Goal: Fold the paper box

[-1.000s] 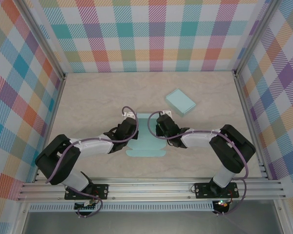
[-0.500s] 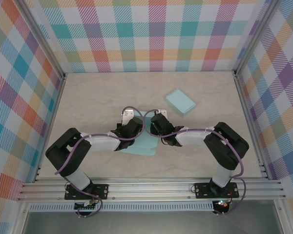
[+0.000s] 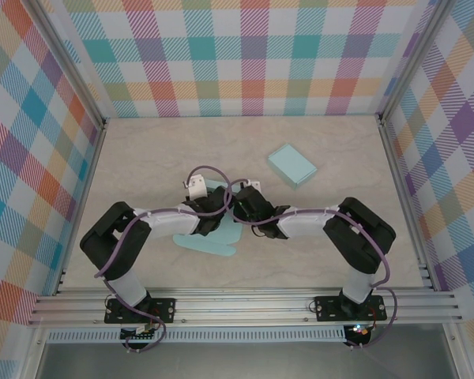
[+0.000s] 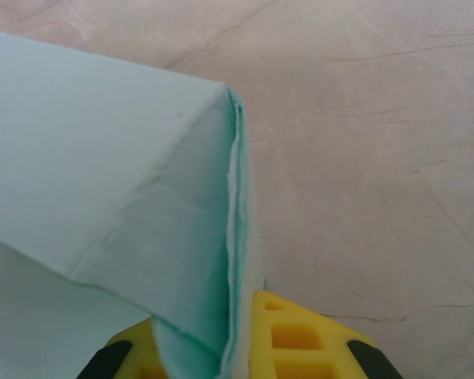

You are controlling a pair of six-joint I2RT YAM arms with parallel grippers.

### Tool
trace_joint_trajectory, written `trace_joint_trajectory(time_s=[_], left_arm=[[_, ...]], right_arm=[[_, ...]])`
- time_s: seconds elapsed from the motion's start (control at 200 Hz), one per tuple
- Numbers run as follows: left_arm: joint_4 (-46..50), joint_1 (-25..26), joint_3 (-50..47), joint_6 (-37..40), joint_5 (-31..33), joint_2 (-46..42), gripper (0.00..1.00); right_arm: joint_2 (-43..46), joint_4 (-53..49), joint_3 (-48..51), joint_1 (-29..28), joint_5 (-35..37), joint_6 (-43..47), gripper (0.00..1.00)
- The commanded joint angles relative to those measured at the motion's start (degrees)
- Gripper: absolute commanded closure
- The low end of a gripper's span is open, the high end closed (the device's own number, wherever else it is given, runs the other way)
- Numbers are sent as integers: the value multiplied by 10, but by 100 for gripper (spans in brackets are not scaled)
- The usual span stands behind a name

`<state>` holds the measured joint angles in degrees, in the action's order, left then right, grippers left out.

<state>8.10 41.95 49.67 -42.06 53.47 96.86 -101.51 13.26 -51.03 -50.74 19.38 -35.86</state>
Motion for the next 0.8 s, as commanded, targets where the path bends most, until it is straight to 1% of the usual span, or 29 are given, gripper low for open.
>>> trace_joint_trajectory(time_s=[0.0, 0.08, 0.14, 0.24, 0.34, 0.405, 0.485, 0.56, 0.67, 0.76, 0.795], left_arm=[[40, -37, -9, -40, 55, 3, 88], [42, -52, -7, -37, 50, 7, 88], [26, -68, -16, -34, 21, 4, 88], [-20, -87, -37, -7, -17, -1, 87], [-65, -91, -44, 56, -42, 3, 86], [-123, -91, -64, 114, -89, -5, 80], [-182, -91, -90, 152, -147, -21, 77], [-206, -91, -105, 180, -195, -34, 77], [-228, -91, -132, 214, -248, -64, 79], [-230, -91, -155, 235, -267, -97, 85], [-226, -91, -163, 244, -274, -110, 86]], right_arm=[[-10, -44, 4, -1, -13, -27, 100], [-8, -45, 2, -2, -18, -28, 100], [-6, -45, 1, -3, -20, -29, 100], [0, -50, 0, -4, -21, -29, 100], [7, -65, -5, -4, -21, -28, 100], [11, -86, -13, -4, -23, -25, 100], [18, -113, -21, -3, -28, -25, 100], [27, -139, -30, -4, -37, -27, 100], [40, -189, -46, -3, -48, -29, 100], [55, -225, -55, -3, -46, -29, 100], [61, -234, -57, -3, -44, -30, 100]])
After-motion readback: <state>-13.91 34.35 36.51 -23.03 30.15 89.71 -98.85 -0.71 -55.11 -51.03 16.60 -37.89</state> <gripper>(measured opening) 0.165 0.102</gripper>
